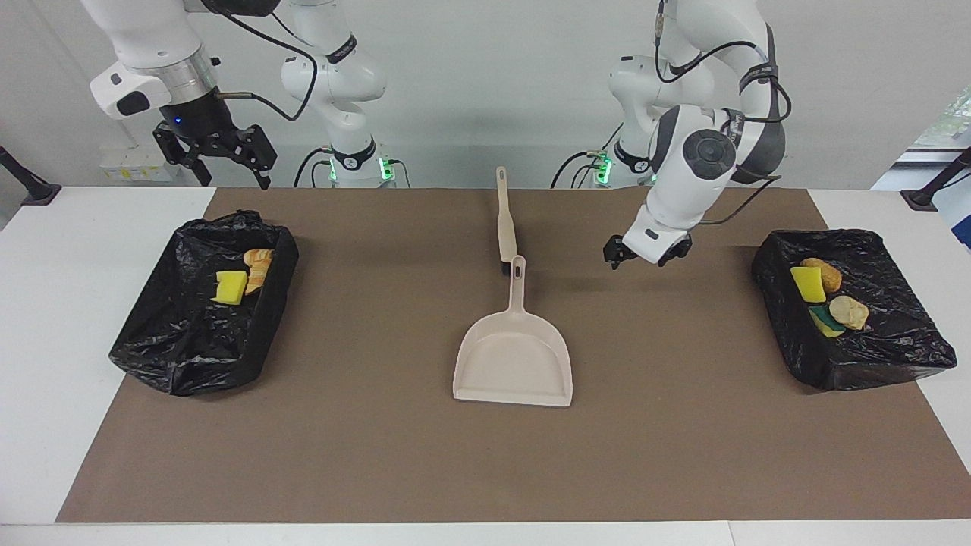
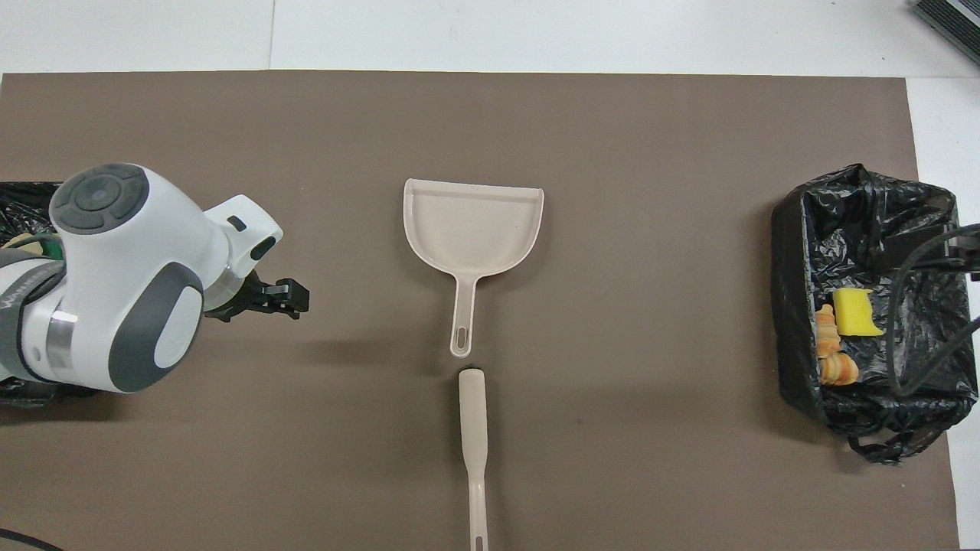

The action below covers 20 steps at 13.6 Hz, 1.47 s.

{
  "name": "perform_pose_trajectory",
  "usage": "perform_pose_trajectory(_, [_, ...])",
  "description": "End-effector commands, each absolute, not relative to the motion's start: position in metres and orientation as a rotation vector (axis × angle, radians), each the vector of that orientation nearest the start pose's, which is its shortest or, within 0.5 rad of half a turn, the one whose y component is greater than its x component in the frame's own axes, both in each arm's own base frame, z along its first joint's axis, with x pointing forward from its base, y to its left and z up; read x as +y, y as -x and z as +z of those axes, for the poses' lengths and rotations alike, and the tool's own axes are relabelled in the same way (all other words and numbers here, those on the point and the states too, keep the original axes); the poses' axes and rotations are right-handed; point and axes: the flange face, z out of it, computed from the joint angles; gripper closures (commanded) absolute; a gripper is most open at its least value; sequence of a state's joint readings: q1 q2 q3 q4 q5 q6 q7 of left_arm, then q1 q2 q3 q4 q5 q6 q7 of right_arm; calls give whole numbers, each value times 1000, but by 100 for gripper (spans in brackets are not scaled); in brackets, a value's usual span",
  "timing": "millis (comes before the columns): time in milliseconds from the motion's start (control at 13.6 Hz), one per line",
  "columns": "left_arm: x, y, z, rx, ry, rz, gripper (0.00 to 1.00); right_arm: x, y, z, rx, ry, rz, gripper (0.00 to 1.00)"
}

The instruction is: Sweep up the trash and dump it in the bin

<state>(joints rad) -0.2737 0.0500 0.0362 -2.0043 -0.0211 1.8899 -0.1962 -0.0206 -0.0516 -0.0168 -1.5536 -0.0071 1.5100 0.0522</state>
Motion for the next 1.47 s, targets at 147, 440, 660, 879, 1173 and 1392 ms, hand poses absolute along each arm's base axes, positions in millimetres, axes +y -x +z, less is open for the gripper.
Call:
perform_pose_trajectory(147, [-58,-500,461,242,3135,138,0,-21,-525,657,173,3121,-2,0])
perform_pose_trajectory(440, [-42,-521,536,284,3135,12,0,-21,-525,657,173,3121,-2,0])
perform_pose_trajectory(660, [-32,-537,590,321,3114,-40,0,-21,-525,657,173,3121,-2,0])
perform_pose_trajectory(879, [-11,-540,632,288,3111,-94,0,-21,-525,657,173,3121,-4,0])
perform_pose_trajectory(1173, [-8,-552,642,292,3119,-33,0,-21,-525,657,173,3121,-2,0])
perform_pose_trajectory(1392, [-8,-547,644,346,3122,-32,0,-21,-525,657,173,3121,-2,0])
